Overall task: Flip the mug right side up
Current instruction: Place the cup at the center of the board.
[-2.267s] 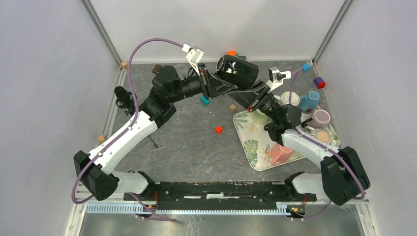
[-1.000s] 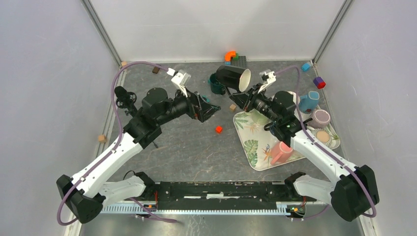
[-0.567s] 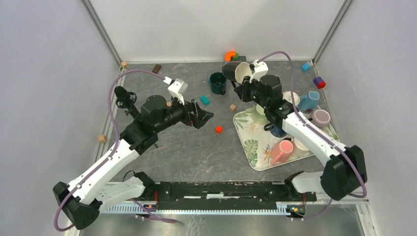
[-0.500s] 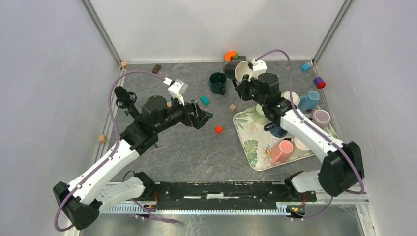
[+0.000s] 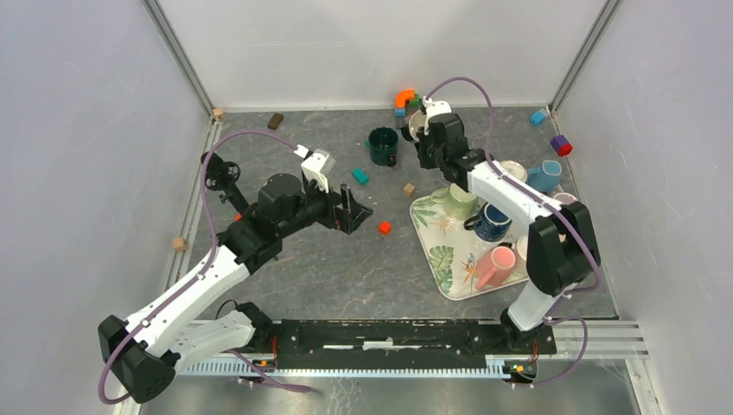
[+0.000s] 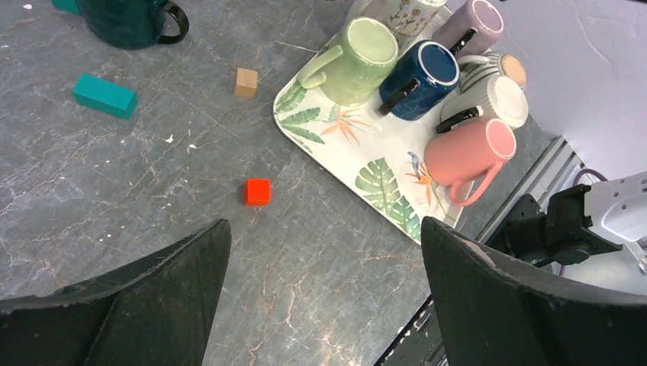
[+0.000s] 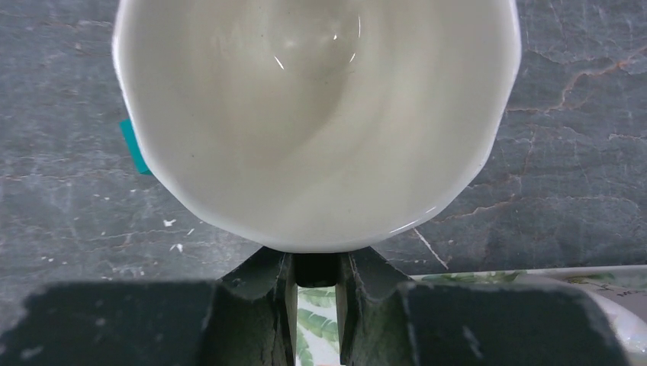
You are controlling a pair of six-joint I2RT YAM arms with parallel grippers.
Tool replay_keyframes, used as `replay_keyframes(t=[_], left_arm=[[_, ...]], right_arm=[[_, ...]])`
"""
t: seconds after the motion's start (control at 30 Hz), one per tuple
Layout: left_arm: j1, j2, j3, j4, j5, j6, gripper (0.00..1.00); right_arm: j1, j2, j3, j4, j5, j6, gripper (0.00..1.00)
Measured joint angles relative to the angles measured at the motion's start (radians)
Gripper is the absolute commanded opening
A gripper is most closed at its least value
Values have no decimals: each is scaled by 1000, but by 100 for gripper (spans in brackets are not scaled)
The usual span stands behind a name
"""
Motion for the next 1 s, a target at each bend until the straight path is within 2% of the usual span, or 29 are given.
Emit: replay_keyframes(t=[0.53, 1.0], left_arm=[[0, -24, -23, -16, -19, 13, 100], [0, -15, -23, -26, -21, 14, 100]], right_arm=[[-66, 313, 301, -189, -26, -15, 0], [-71, 393, 319, -260, -48, -18, 0]])
